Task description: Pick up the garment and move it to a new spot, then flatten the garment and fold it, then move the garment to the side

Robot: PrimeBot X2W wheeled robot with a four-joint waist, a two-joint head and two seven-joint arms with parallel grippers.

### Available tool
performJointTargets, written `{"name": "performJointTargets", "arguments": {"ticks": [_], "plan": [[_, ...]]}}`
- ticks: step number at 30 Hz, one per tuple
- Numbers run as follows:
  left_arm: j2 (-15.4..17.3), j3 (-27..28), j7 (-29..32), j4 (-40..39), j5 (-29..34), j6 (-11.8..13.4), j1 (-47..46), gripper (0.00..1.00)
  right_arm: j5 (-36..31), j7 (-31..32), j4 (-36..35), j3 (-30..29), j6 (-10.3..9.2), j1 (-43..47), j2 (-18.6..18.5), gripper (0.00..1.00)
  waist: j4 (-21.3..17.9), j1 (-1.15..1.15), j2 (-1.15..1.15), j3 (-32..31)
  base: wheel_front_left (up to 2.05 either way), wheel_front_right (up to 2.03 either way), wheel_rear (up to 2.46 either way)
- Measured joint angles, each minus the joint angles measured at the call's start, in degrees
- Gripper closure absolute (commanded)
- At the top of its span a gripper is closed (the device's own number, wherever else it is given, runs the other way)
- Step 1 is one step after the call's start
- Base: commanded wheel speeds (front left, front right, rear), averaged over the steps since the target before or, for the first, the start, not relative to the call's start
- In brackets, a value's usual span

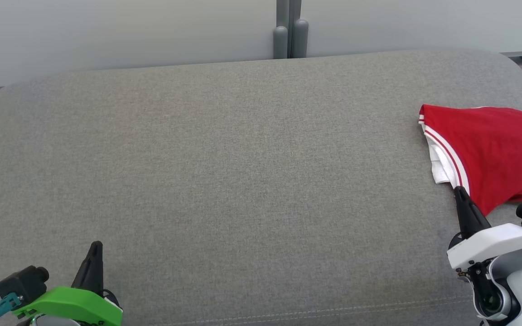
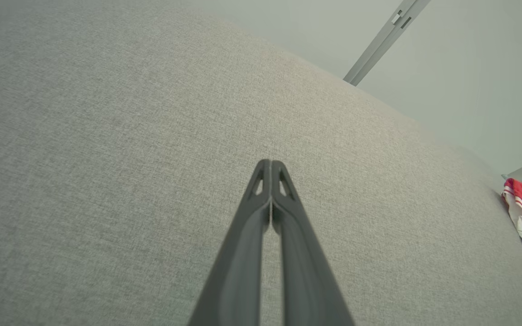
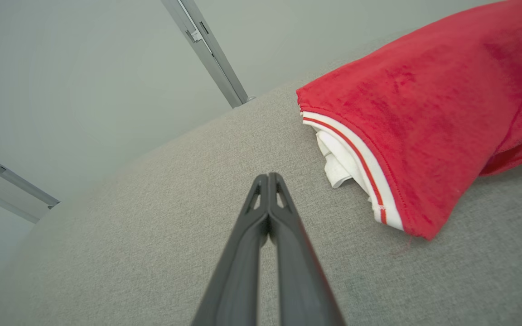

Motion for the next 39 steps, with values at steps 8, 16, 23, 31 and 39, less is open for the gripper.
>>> {"name": "performJointTargets", "arguments": {"ticks": [8,16,23,31,39], "plan": [[-1.03,1.75,1.74,0.09,-4.33,-0.68,-0.02,1.0,4.7,1.67,0.0,-2.16,1.18,-0.01,1.35,1.0,-0.13,0.0,0.0,-0.3,0.0,0.0,0.0],[-2.26,3.5,3.07,0.32,-9.17,-1.78,-0.09,1.0,9.88,3.2,0.01,-4.31,2.05,-0.02,2.83,1.0,-0.27,0.0,0.0,-0.6,0.0,0.0,0.0],[-3.05,5.1,4.55,0.63,-13.05,-2.56,-0.19,1.0,14.17,4.72,0.04,-6.2,3.04,-0.07,4.02,1.0,-0.38,0.0,0.0,-0.86,0.0,0.0,0.0],[-4.32,6.83,6.06,1.07,-17.26,-3.6,-0.47,1.0,18.89,6.17,0.12,-8.38,4.13,-0.11,5.41,1.0,-0.52,0.0,0.0,-1.17,0.0,0.0,0.0],[-5.45,8.64,7.57,1.36,-21.45,-4.61,-1.36,1.0,24.04,7.86,0.31,-10.54,5.31,-0.13,6.86,1.0,-0.66,0.0,0.0,-1.48,0.0,0.0,0.0]]}}
